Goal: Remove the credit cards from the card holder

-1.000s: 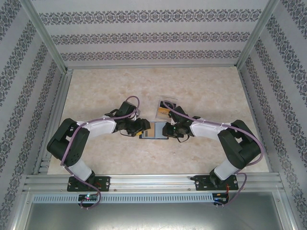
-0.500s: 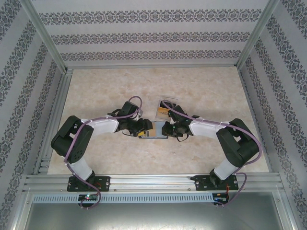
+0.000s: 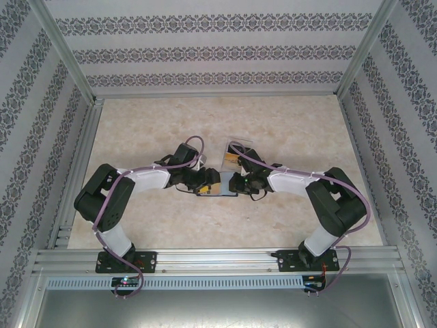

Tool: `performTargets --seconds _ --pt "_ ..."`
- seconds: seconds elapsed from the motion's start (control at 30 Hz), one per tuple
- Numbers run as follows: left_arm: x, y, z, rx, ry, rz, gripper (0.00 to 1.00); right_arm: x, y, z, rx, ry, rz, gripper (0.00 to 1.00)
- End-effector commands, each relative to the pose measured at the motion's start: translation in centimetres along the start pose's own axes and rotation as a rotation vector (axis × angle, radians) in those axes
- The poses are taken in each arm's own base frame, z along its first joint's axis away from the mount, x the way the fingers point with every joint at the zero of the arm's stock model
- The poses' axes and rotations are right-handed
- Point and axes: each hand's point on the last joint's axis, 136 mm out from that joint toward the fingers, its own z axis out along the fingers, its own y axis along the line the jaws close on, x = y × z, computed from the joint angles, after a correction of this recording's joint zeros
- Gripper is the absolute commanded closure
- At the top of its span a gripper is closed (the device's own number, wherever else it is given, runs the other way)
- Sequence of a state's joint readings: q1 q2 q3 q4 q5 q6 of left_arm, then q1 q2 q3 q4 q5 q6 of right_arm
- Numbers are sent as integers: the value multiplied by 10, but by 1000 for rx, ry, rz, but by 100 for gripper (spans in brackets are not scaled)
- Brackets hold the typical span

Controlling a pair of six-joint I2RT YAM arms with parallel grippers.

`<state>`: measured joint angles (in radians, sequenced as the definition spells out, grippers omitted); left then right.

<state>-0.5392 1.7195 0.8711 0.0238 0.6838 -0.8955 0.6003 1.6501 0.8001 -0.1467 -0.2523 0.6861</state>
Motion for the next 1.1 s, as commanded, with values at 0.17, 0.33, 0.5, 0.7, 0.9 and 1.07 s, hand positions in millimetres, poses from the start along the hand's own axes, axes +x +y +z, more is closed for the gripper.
performTargets --seconds 0.17,0.33,0.5,0.7,0.9,1.07 --pt "-8 -44 -11 116 -23 72 40 9 -5 11 25 41 14 73" --pt "-12 -24 -19 0 -64 70 39 9 -6 11 26 42 14 73" --pt "-15 6 -26 -144 -85 59 39 11 -7 11 28 44 17 73" --pt "-12 22 -19 -191 -59 47 41 6 2 4 2 22 1 71" --pt "-8 36 -11 -216 -39 23 52 -8 26 -16 -68 -44 -40 71" --pt "-3 46 -4 -225 -17 2 62 -12 47 -15 -140 -40 -32 75"
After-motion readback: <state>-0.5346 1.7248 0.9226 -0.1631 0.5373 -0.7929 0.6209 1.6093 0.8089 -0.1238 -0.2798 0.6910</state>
